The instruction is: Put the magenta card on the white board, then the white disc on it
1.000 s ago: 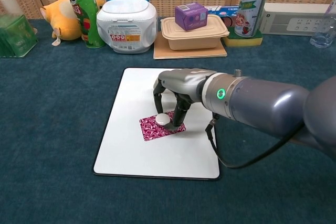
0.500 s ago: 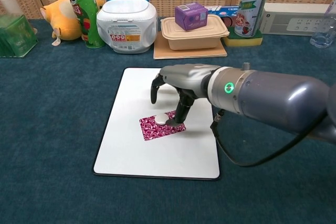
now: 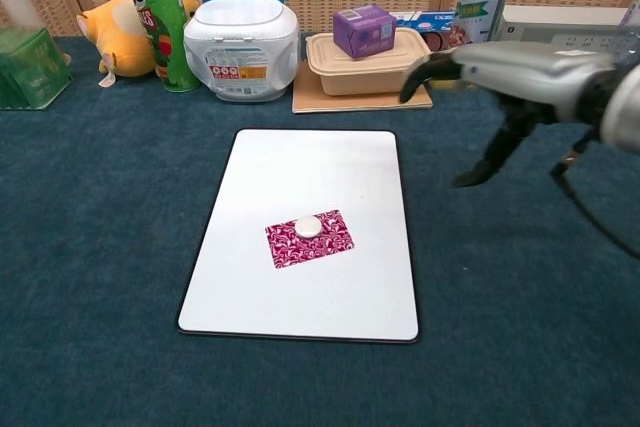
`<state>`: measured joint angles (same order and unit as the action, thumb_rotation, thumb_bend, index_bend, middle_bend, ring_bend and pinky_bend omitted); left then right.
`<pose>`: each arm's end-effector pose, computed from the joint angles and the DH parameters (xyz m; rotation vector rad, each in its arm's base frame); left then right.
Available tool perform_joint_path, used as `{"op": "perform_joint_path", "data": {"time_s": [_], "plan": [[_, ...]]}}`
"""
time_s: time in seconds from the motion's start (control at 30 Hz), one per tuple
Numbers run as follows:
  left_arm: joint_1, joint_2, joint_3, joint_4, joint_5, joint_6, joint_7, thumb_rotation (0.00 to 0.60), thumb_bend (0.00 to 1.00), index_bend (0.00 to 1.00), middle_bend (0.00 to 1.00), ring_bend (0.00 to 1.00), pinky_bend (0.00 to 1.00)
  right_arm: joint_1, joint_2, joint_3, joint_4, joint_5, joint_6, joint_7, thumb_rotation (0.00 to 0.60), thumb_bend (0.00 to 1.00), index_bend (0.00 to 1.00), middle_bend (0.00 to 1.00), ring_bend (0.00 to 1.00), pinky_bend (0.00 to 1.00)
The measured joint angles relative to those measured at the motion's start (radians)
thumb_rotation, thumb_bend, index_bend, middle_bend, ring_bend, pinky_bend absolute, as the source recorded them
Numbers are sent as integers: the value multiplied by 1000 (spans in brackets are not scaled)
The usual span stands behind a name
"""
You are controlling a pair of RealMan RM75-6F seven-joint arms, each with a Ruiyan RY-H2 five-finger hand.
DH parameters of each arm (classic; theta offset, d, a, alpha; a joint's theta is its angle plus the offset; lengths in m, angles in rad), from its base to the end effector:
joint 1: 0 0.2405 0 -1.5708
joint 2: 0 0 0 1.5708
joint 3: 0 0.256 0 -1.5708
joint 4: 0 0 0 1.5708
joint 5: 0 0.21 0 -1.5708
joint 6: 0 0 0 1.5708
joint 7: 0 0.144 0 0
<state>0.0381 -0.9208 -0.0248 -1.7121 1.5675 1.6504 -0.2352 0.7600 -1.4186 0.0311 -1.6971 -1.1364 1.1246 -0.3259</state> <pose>-0.3042 0.1369 0.2251 -1.2600 -0.9402 -1.0475 -0.1406 -0.3080 0.0124 1.9075 -0.9311 0.9810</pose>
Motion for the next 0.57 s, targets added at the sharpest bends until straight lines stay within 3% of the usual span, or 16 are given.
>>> {"op": "perform_joint_path", "data": {"time_s": [0.33, 0.57], "plan": [[17, -21, -10, -21, -16, 31, 82, 600, 103, 0, 0, 0, 0, -225, 170, -71, 111, -143, 190, 254, 600, 0, 13, 0, 0, 1], [22, -30, -22, -32, -39, 37, 121, 600, 103, 0, 0, 0, 0, -335, 233, -82, 132, -179, 299, 253, 600, 0, 3, 0, 0, 0]]}}
